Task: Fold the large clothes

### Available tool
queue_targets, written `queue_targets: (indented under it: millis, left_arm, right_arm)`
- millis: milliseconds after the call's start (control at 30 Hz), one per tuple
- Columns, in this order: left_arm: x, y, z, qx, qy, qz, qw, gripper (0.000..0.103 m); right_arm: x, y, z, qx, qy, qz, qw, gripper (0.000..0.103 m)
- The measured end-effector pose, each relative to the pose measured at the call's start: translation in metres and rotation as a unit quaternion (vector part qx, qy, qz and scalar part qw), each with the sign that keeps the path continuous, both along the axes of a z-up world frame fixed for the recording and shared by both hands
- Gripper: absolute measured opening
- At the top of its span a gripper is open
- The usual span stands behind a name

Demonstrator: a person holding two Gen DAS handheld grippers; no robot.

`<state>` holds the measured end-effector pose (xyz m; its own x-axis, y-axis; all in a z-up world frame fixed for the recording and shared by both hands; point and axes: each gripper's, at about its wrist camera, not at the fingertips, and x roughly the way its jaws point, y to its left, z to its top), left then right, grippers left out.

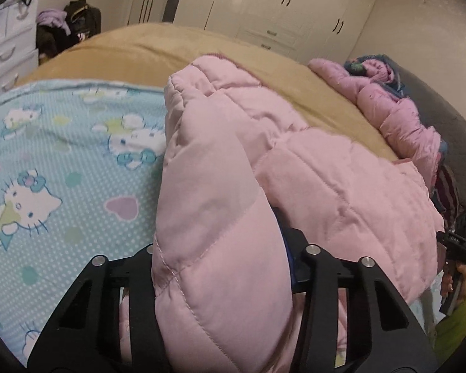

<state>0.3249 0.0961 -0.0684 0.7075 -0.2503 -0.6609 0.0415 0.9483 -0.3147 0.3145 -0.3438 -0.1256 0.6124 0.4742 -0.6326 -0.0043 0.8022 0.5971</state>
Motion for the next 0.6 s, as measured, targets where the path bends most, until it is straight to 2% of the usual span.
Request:
queue_targets:
  millis: [133,200,300,333,367,467,567,600]
  left_arm:
    - [-0.010,-0.001,0.023,-0.017,-0.019,-0.006,0.9996,0.032]
    - [-0.016,-0.006,0.037,-0.011,-0.033,-0.013,0.9993,0.032]
    - [-0.019,-0.011,0.041,0.000,-0.034,-0.013,0.9993,0.032]
    - [-0.020,-0.012,0.042,-0.010,-0.037,-0.022,0.9990,0.016]
    - [-0.024,-0.014,0.042,-0.016,-0.037,-0.026,0.9989,0.015]
    - [-0.027,-0.020,0.044,0.016,-0.044,-0.024,0.9986,0.015]
    - [-0.018,-0.006,0.029,0.035,-0.020,0.000,0.9992,0.017]
    - [-0.015,0.001,0.024,0.036,-0.012,0.010,0.9992,0.022]
  right_arm:
    - [-0.011,0.002,0.025,0.007,-0.023,0.005,1.000,0.032]
    - [-0.018,0.007,0.036,0.002,-0.030,0.010,0.999,0.032]
    - [-0.023,0.015,0.050,0.000,-0.035,0.015,0.999,0.031]
    - [-0.025,0.019,0.055,-0.003,-0.038,0.019,0.999,0.031]
    - [-0.028,0.023,0.060,-0.003,-0.044,0.025,0.999,0.031]
    - [-0.027,0.038,0.072,-0.034,-0.041,0.025,0.998,0.031]
    - [-0.019,0.029,0.058,-0.023,-0.013,0.006,1.000,0.031]
    - [-0.017,0.026,0.052,-0.023,-0.006,0.002,1.000,0.031]
